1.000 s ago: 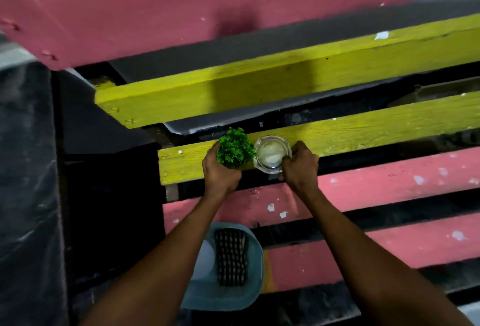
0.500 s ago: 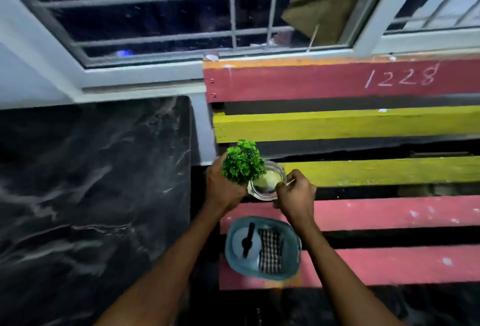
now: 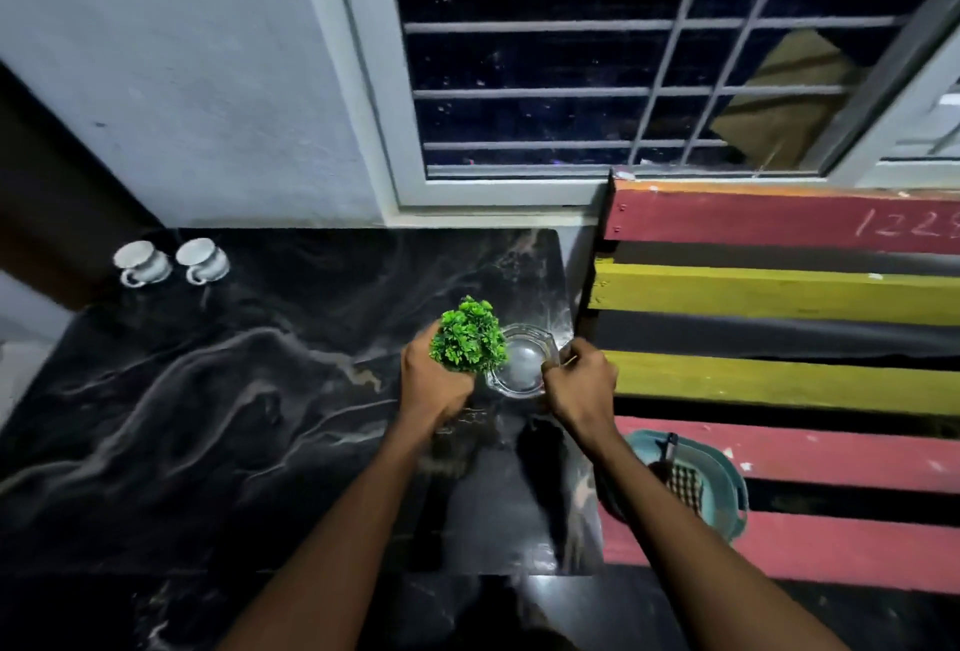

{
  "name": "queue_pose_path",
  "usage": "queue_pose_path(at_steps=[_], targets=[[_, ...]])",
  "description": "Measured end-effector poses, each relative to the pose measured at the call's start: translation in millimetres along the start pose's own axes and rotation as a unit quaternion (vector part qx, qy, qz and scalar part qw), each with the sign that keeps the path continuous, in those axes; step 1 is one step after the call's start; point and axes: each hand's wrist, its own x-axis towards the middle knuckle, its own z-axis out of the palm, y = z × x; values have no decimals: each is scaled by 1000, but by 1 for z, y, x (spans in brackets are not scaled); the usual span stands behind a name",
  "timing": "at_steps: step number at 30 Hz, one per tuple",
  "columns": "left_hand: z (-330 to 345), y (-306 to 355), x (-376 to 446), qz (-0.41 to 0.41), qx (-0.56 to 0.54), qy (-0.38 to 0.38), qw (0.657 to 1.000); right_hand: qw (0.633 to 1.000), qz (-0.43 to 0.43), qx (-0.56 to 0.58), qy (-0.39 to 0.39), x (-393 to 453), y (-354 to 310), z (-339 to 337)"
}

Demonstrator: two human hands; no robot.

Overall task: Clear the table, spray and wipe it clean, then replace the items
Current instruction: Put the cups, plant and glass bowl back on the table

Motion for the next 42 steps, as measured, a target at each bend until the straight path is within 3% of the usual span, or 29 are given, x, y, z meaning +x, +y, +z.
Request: queue_pose_path(at_steps=[3, 7, 11, 21, 27, 34, 38, 42], targets=[[-31, -21, 11, -28, -13, 11, 999, 1000, 9, -18, -13, -1, -19, 29], [-59, -44, 29, -10, -11, 80, 997, 999, 5, -22, -28, 10, -39, 69], [-76, -63, 63, -54, -46, 132, 989, 999, 32, -20, -37, 31, -51, 107], [-110, -93, 153, -81, -11, 157, 984, 993, 107, -5, -39, 81, -63, 157], [-129, -114, 202, -97, -25, 138, 985, 989, 143, -19, -13, 94, -67, 183], [-147, -139, 262, -158, -116, 108, 975, 983, 183, 9, 14, 98, -72, 208], [-151, -149, 281, -136, -74, 58, 986, 979, 198, 26, 43, 97, -81, 218], [-140, -150, 293, -130, -101, 39, 986, 977, 204, 22, 59, 100, -85, 226]])
